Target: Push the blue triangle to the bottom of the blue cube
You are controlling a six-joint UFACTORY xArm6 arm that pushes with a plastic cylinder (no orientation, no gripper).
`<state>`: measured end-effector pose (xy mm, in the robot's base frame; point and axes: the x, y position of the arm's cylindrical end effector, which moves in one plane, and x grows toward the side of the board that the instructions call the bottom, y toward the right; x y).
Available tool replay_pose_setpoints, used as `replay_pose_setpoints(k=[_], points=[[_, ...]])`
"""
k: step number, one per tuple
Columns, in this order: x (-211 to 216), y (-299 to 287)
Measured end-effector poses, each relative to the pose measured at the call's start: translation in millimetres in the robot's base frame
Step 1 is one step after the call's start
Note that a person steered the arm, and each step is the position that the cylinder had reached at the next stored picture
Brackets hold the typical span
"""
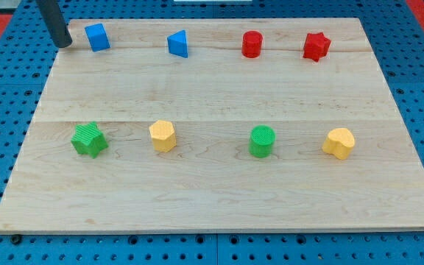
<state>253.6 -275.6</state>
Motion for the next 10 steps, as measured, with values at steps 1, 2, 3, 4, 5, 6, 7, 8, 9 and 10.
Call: replay_pose_setpoints(k=[1,2,3,4,5,6,7,8,9,10], points=[[-16,22],[-15,26],[-9,25],[50,50],[76,129],[76,213],[17,247],[-12,231],[4,182],[32,134]])
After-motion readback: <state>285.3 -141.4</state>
